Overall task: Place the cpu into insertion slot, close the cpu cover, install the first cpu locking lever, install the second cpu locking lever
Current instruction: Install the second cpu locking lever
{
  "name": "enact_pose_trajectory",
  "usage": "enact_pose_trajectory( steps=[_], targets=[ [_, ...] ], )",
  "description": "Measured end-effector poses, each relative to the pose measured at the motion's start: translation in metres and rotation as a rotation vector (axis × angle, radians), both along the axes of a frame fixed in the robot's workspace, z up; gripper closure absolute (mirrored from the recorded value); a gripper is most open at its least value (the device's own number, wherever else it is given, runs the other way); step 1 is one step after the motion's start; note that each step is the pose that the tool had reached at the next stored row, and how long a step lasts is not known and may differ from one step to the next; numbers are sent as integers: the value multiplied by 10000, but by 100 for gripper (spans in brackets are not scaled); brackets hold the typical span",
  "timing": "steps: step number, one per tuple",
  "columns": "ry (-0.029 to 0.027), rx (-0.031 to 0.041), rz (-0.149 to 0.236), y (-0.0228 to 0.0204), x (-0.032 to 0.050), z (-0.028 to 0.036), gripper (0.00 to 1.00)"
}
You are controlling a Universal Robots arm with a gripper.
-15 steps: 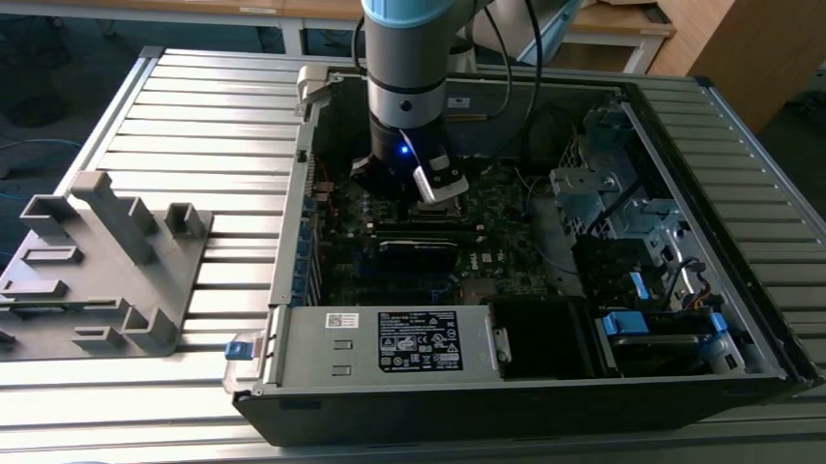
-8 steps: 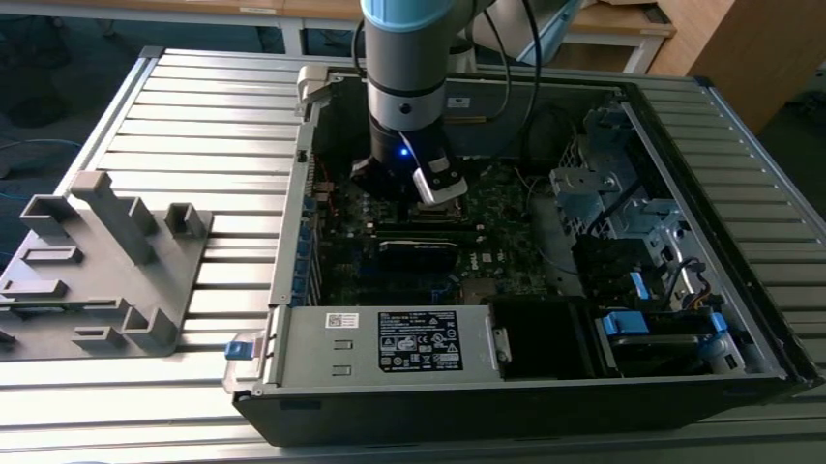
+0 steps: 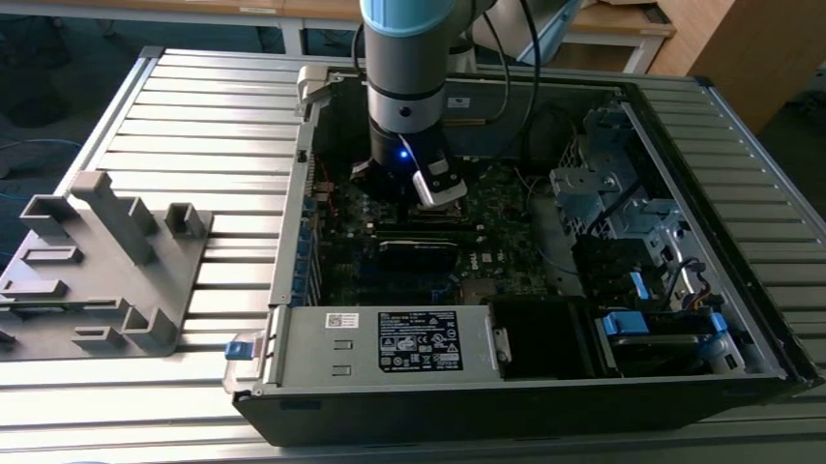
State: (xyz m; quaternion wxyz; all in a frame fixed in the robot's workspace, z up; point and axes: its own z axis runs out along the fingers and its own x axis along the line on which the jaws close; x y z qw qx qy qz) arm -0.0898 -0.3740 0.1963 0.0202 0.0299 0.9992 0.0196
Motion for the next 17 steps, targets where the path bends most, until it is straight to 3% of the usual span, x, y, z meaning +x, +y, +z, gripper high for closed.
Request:
enact_pose_trajectory(
  steps=[6, 12, 17],
  targets=[
    [4, -7, 0, -1, -2, 6, 89],
    [4, -7, 1, -1, -1, 153, 89],
    [57, -7, -2, -1, 74, 170, 89]
  ],
)
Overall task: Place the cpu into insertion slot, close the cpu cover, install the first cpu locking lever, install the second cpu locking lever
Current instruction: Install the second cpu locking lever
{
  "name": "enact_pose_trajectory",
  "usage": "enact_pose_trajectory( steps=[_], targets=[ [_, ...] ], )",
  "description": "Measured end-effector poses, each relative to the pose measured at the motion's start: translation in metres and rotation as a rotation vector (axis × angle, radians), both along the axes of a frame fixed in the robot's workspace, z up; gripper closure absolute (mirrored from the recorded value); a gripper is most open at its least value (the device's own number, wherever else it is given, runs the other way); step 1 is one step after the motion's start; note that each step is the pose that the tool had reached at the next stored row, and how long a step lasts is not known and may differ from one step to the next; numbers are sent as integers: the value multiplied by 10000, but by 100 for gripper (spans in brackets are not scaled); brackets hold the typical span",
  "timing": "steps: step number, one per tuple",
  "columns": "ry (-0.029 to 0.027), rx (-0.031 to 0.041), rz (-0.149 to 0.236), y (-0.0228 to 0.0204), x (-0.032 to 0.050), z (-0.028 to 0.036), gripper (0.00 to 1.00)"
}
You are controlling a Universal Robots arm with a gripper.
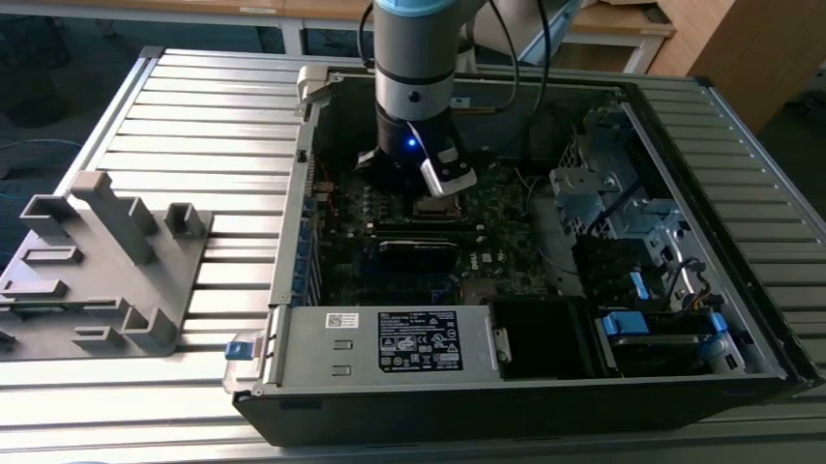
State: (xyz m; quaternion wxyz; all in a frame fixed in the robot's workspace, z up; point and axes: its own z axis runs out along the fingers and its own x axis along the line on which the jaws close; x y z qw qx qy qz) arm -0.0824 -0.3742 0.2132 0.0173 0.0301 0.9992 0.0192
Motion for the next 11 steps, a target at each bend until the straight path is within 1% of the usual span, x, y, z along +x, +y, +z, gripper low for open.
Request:
enact_pose_trajectory(
  steps=[3, 5, 10, 11],
  targets=[
    [51, 0, -3, -1, 59, 0, 89],
    [56, 0, -2, -16, 63, 0, 89],
    [55, 4, -2, -91, 57, 0, 89],
    [53, 5, -2, -100, 54, 0, 89]
  ],
)
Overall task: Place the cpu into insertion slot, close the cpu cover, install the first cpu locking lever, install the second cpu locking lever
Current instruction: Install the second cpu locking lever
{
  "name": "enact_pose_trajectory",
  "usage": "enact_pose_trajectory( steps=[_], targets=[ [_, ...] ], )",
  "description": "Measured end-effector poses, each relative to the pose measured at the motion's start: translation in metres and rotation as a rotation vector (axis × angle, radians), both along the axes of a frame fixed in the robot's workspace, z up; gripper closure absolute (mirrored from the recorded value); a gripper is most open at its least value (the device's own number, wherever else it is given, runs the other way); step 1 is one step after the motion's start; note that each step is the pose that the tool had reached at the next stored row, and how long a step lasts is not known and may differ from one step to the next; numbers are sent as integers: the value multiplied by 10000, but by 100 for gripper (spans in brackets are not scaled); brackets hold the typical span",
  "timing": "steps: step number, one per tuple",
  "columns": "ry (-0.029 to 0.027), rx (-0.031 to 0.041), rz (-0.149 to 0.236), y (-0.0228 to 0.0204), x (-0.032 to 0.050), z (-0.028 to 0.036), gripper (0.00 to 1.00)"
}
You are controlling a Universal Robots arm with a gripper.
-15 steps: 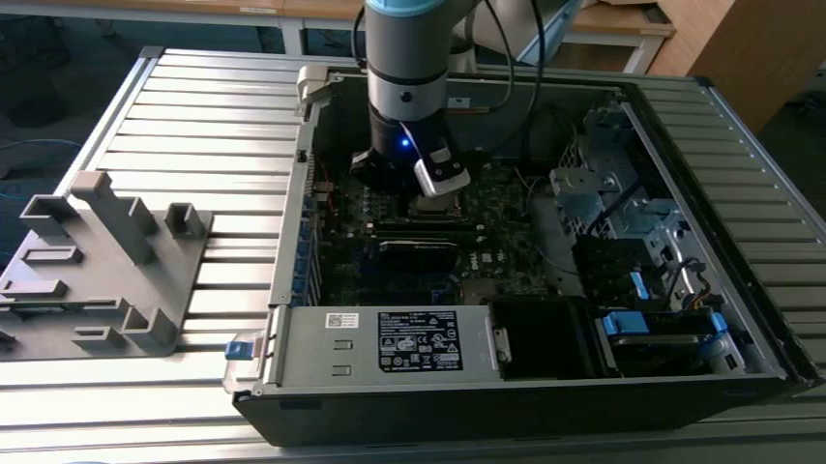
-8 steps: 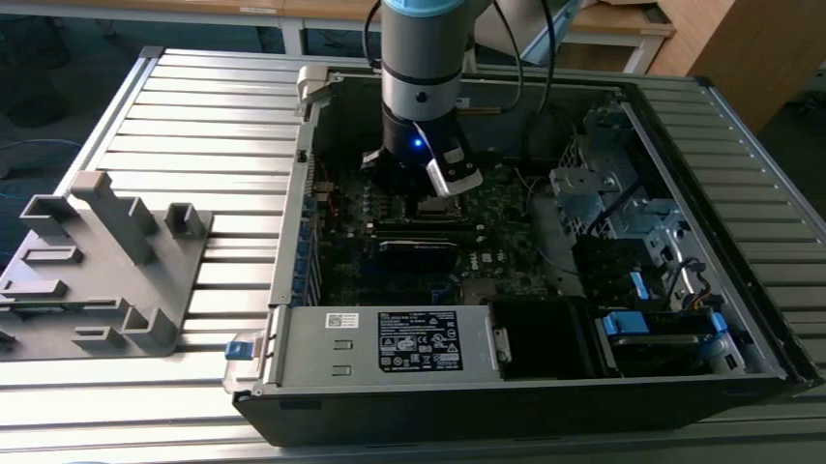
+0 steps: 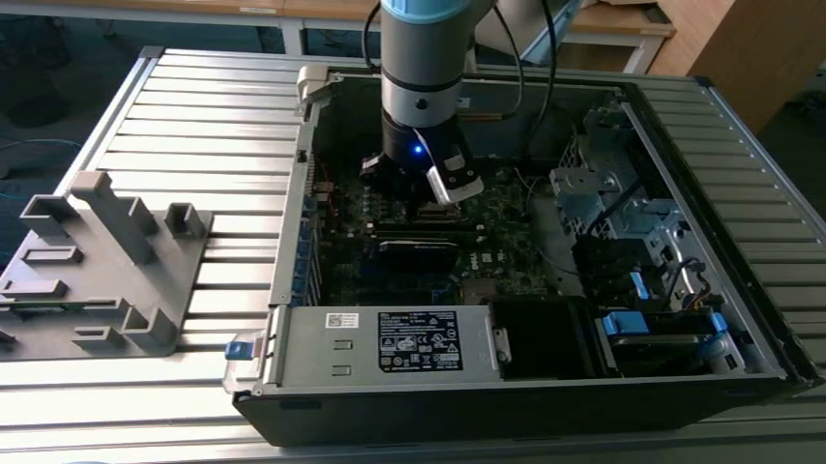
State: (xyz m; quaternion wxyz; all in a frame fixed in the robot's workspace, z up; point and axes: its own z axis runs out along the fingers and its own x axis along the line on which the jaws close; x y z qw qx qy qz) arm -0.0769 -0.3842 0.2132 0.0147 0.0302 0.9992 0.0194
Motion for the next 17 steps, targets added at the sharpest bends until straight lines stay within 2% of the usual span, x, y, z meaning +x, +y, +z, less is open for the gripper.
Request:
enact_pose_trajectory(
  steps=[6, 11, 15, 17],
  targets=[
    [-43, 33, -1, -1, -84, -13, 89],
    [-43, 70, 0, -2, -105, -65, 89],
    [-42, 77, 0, 0, -114, -77, 89],
    [-42, 140, 0, 1, -117, -81, 89]
  ],
)
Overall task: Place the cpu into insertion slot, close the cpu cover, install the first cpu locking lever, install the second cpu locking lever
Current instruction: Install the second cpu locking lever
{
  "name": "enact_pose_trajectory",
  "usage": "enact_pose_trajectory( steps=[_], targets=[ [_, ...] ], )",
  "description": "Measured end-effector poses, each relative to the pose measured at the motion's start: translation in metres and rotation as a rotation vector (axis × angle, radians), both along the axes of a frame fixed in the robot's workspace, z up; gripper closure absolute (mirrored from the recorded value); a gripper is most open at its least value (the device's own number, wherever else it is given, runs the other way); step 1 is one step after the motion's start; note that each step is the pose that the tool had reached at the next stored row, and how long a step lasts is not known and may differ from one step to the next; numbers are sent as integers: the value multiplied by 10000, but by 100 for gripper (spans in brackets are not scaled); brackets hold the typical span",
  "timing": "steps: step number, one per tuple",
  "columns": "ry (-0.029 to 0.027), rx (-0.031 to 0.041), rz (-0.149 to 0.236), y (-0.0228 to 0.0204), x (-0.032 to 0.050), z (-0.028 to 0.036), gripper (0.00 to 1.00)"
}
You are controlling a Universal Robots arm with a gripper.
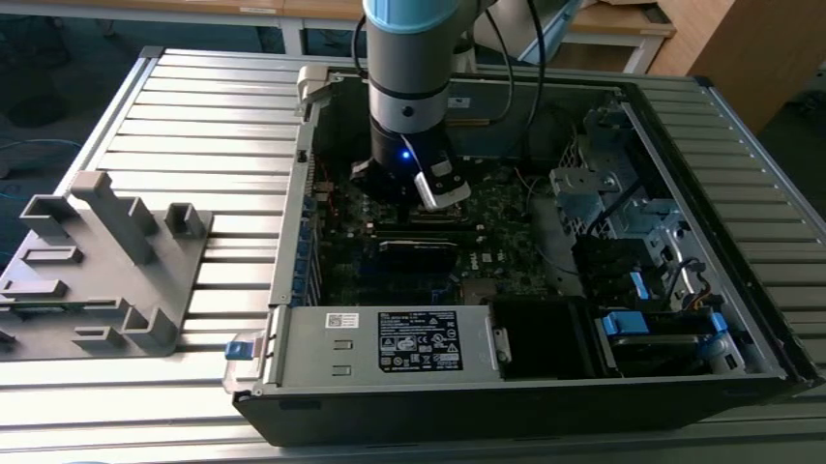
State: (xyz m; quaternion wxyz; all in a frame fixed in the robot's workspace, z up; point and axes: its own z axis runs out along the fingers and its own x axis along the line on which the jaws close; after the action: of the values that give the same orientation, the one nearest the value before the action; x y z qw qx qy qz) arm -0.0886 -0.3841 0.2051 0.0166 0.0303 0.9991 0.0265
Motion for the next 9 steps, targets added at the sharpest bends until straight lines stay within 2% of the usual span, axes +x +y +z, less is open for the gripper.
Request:
enact_pose_trajectory(
  steps=[2, 9],
  targets=[
    [-1, 117, -1, 1, -5, -6, 89],
    [-2, 394, -1, 0, -30, -48, 89]
  ],
)
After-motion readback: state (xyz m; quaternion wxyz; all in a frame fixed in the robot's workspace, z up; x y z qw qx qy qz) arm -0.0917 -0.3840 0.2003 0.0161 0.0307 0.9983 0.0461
